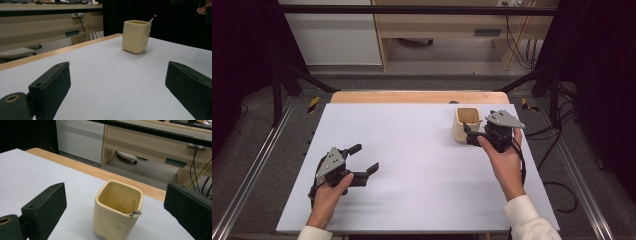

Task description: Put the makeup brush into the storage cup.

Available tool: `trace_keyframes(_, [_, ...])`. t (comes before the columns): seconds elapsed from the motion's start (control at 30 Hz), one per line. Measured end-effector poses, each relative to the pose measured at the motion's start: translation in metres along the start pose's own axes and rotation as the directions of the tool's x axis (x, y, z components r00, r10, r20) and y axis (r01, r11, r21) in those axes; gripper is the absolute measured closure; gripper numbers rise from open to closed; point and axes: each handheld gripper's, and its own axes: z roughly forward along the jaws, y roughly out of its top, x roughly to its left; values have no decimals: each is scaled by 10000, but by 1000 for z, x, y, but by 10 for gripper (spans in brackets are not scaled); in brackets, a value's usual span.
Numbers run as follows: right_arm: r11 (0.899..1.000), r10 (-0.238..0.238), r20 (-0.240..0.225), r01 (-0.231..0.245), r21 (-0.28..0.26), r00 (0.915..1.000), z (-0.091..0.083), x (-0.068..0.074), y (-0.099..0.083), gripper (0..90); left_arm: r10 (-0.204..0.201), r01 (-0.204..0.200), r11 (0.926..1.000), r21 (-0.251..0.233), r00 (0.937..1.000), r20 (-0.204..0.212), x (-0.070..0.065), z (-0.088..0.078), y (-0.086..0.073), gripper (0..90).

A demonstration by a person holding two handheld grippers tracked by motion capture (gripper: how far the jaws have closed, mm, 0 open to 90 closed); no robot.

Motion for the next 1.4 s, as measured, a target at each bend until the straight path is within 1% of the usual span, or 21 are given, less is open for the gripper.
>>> trace_keyframes(0.13, [9999, 98, -160, -98, 33, 9998, -9, -3, -7, 47, -8, 8, 10000, 0, 10000, -8, 0, -1, 0, 60])
trace_keyframes(0.27, [9997, 224, -231, -221, 134, 9995, -14, -7, -14, 53, -17, 17, 10000, 2, 10000, -5, 0, -1, 0, 60])
trace_keyframes(0.47, [9993, 252, -143, -248, 273, 9996, -21, -11, -30, 70, 7, -7, 10000, 33, 10000, -11, 1, -1, 0, 60])
trace_keyframes(0.57, [9993, 261, -176, -256, 277, 9995, -24, -12, -35, 72, -8, 8, 10000, 17, 10000, -4, 1, -1, 0, 60])
trace_keyframes(0.63, [9991, 314, -259, -306, 287, 9992, -26, -13, -38, 72, -17, 17, 10000, 18, 10000, -8, 1, -1, 0, 60])
trace_keyframes(0.73, [9992, 274, -385, -262, 314, 9989, -29, -14, -44, 74, -7, 7, 10000, 13, 10000, 6, 1, -2, 0, 60])
trace_keyframes(0.83, [9990, 329, -552, -311, 332, 9979, -30, -14, -50, 73, 19, -19, 10000, 6, 10000, 5, 1, -2, 0, 58])
trace_keyframes(0.9, [9985, 354, -638, -327, 435, 9973, -31, -14, -53, 73, 32, -32, 10000, -16, 10000, 10, 0, -2, 0, 57])
trace_keyframes(1.0, [9985, 283, -807, -244, 483, 9963, -32, -12, -59, 70, 45, -45, 10000, -25, 10000, 11, 0, -2, 0, 57])
trace_keyframes(1.13, [9979, 462, -996, -413, 499, 9940, -35, -10, -66, 68, 50, -49, 10000, -8, 10000, 47, -1, -3, 0, 56])
trace_keyframes(1.4, [9972, 579, -1163, -518, 548, 9915, -36, -6, -78, 66, 48, -48, 10000, -35, 10000, -3, 0, -7, 0, 54])
